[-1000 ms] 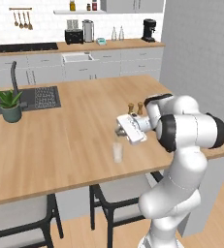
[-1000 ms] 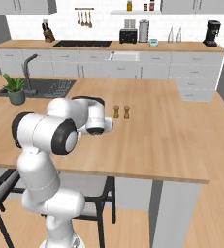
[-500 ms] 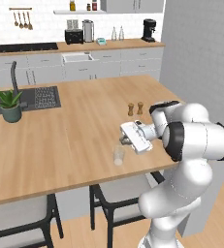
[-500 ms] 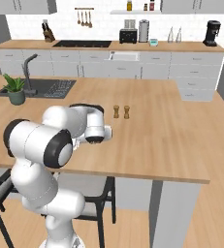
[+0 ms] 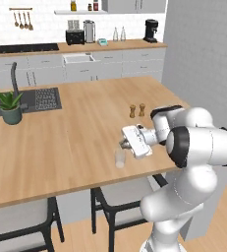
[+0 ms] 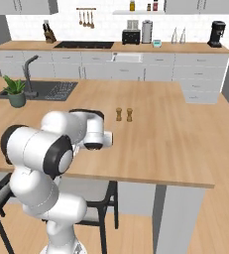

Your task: Take a straw from the drawer in front and place it inside the glass cup on the dining counter.

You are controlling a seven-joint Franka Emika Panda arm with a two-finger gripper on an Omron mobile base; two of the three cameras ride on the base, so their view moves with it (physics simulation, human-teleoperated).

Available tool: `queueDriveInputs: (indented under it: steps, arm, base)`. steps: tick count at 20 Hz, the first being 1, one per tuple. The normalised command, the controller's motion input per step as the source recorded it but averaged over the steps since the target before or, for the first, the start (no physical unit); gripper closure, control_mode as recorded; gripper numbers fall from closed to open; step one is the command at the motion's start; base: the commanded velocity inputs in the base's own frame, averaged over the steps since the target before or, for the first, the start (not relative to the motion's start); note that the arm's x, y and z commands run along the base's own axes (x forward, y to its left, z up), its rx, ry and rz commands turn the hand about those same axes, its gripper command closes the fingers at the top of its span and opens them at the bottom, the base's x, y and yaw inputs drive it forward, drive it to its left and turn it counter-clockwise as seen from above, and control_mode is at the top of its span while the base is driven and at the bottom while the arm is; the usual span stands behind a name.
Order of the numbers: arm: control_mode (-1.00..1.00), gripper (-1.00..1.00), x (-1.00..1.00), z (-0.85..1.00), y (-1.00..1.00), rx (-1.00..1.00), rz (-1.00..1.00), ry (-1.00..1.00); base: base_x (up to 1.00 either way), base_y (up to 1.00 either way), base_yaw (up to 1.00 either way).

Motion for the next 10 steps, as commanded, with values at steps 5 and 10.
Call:
queueDriveInputs:
  steps: [5, 10]
  arm:
    - [-1.00, -1.00, 0.48, -0.10, -0.11, 0.00, -0.04, 0.00]
    - [-1.00, -1.00, 0.09, 0.02, -0.18, 0.00, -0.04, -0.02]
  base:
    - [0.00, 0.00, 0.00]
    - [0.00, 0.00, 0.00]
